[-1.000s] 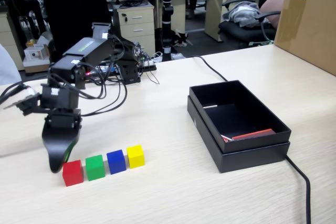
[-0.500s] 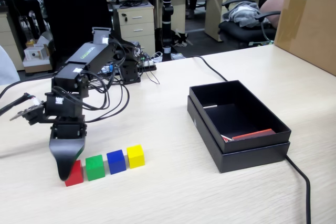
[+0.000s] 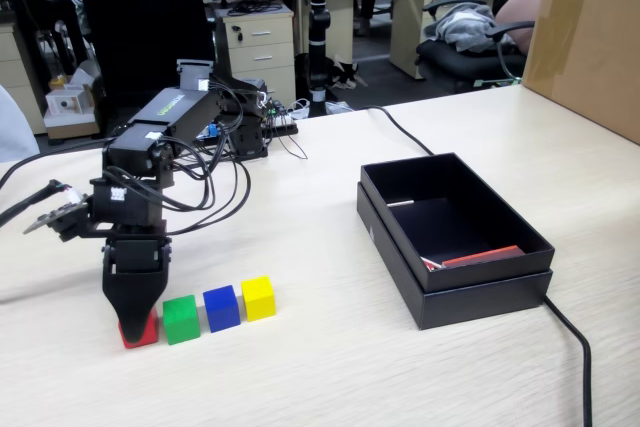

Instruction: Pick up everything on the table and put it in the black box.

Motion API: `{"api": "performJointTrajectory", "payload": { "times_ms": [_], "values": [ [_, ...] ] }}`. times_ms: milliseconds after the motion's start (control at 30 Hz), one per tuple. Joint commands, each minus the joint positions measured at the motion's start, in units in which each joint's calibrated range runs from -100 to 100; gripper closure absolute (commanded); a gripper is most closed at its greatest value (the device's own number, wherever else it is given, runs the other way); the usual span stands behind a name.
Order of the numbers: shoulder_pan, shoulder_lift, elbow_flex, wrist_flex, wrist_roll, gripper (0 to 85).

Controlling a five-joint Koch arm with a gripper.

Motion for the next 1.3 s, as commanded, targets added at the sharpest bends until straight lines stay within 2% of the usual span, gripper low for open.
{"api": "performJointTrajectory", "payload": {
  "times_ms": [0, 133, 367, 433, 467, 600, 733, 867, 1033, 1267],
  "values": [
    [-0.10, -1.02, 3.13, -0.70, -0.15, 72.7],
    [-1.47, -10.09, -0.23, -4.58, 0.49, 72.6],
    [-0.98, -47.04, -20.99, -7.26, 1.56, 72.6],
    [1.07, -55.87, -28.06, -7.26, 2.54, 72.6],
    [3.76, -63.90, -35.22, -7.26, 3.96, 72.6],
    [11.58, -75.95, -45.10, -7.26, 8.35, 72.6],
    [19.68, -76.07, -45.74, -7.26, 12.75, 72.6],
    [26.18, -65.62, -36.94, -7.26, 16.85, 72.6],
    [30.48, -52.66, -23.25, -7.26, 19.73, 72.7],
    [33.99, -30.28, -12.92, -7.26, 23.00, 72.6]
  ]
}}
